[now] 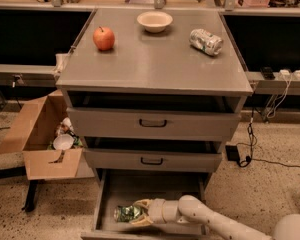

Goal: Pick green can from bottom drawer and place on counter

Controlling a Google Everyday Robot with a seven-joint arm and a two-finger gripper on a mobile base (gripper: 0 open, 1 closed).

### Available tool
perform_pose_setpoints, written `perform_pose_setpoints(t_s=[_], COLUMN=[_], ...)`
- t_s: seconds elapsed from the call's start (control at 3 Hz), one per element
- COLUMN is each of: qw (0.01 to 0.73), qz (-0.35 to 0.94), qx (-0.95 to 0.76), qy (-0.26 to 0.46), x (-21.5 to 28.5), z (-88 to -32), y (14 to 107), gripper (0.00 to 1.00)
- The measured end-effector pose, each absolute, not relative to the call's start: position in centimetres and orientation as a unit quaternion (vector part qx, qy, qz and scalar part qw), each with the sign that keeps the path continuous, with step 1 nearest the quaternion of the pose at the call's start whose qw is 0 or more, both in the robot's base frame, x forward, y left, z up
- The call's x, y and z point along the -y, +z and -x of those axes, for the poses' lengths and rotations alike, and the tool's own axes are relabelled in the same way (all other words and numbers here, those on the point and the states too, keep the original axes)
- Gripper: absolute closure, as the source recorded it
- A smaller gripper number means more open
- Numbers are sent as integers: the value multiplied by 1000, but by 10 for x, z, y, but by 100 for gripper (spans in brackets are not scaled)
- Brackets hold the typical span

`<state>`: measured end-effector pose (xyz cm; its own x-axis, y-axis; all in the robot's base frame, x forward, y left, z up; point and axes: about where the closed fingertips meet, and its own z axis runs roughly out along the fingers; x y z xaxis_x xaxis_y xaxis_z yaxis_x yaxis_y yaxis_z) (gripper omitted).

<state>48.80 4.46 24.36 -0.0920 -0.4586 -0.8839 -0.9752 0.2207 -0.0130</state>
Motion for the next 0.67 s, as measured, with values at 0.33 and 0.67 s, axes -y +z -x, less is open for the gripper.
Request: perform_pose_setpoints(t_s=[0.33,0.67], qw=[451,502], qz=[533,527], qx=[-648,-624], qy=[305,285], x=[-36,-20], z=[-482,-456], y=[288,345], gripper=[100,100])
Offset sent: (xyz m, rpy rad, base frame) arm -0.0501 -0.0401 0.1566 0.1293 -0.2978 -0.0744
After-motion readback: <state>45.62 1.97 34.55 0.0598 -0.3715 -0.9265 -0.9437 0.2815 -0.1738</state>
